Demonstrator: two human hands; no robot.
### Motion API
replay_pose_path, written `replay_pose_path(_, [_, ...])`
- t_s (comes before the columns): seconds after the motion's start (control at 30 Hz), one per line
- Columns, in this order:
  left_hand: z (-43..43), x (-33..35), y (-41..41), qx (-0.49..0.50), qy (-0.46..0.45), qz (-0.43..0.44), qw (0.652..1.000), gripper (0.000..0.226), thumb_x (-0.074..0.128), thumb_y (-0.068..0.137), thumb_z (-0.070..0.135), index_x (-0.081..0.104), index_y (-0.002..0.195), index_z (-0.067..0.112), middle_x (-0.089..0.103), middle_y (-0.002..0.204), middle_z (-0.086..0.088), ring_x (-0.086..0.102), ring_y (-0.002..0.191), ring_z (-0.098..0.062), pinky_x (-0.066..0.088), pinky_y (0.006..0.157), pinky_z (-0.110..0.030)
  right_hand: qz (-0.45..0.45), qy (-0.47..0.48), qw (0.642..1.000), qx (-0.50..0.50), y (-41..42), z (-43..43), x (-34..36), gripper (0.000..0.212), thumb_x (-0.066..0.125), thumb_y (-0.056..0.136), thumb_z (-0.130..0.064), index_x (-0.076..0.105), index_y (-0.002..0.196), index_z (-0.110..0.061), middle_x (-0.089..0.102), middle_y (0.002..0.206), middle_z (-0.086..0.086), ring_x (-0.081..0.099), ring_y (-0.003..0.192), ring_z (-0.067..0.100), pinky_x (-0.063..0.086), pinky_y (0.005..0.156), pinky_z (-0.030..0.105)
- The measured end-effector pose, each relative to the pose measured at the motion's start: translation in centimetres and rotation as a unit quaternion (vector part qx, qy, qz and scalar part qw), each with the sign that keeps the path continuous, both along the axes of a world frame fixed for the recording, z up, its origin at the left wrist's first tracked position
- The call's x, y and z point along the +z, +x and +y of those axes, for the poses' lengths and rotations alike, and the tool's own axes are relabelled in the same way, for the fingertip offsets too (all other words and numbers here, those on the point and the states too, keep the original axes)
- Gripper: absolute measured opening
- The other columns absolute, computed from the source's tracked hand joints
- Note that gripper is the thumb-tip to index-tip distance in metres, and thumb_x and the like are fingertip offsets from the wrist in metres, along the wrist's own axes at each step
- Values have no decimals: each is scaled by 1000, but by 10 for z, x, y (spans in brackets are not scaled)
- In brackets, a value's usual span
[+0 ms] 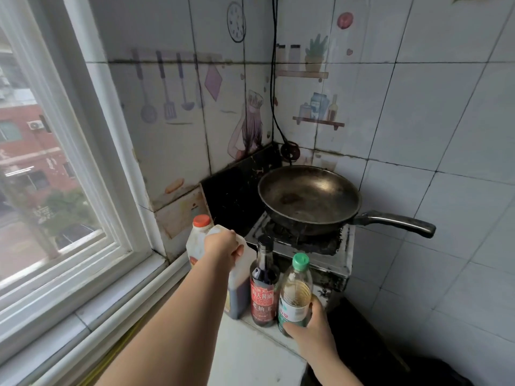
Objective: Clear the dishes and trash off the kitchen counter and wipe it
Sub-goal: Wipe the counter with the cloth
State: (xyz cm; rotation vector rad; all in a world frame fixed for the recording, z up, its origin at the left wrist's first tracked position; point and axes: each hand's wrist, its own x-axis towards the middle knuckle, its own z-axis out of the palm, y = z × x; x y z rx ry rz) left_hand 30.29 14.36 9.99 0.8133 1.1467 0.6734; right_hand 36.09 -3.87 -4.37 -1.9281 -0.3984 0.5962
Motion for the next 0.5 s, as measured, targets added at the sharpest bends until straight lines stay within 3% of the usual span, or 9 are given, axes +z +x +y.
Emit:
replay_pose_path(0.07, [-1, -1, 0, -1, -8, -21, 1000, 29, 43, 99, 6, 42, 70, 10, 45, 53, -5, 46, 45, -13, 44, 39, -18, 0, -3, 1000, -3, 1, 2, -2, 63, 77, 64, -17, 41, 110, -43, 57, 115, -4, 58, 99, 16, 49, 89, 36])
replay_pose_path(0.13, [1, -4, -1, 19, -12, -50, 999, 24, 45, 99, 7, 43, 75, 10, 39, 59, -7, 41, 51, -14, 42, 33, -14, -4, -10, 1000, -10, 0, 8, -2, 68, 77, 66, -17, 44, 123, -34, 57, 119, -2, 58, 102, 19, 47, 89, 33])
replay_pose_path(0.27, [3, -9, -3, 0, 0, -57, 998, 9, 46, 98, 8, 46, 90, 6, 37, 60, -7, 44, 43, -13, 42, 35, -14, -30, -19, 999, -28, 0, 15, -4, 72, 75, 71, -14, 42, 134, -22, 56, 123, 5, 57, 102, 25, 42, 81, 28])
replay_pose_path(0.33, [2, -9, -3, -13, -6, -67, 998, 15, 46, 98, 7, 45, 83, 7, 35, 56, -4, 41, 29, -7, 44, 43, -19, -35, -21, 999, -34, 2, 17, -7, 70, 74, 72, -12, 42, 134, -21, 57, 122, 6, 57, 97, 23, 41, 80, 27])
replay_pose_path(0.5, [0, -9, 2, -42, 0, -113, 993, 28, 43, 98, 1, 43, 70, 6, 38, 39, -1, 40, 27, -5, 42, 50, -21, -31, -27, 998, -43, 6, 19, -10, 69, 74, 72, -14, 43, 132, -24, 60, 120, 3, 60, 101, 23, 45, 83, 29])
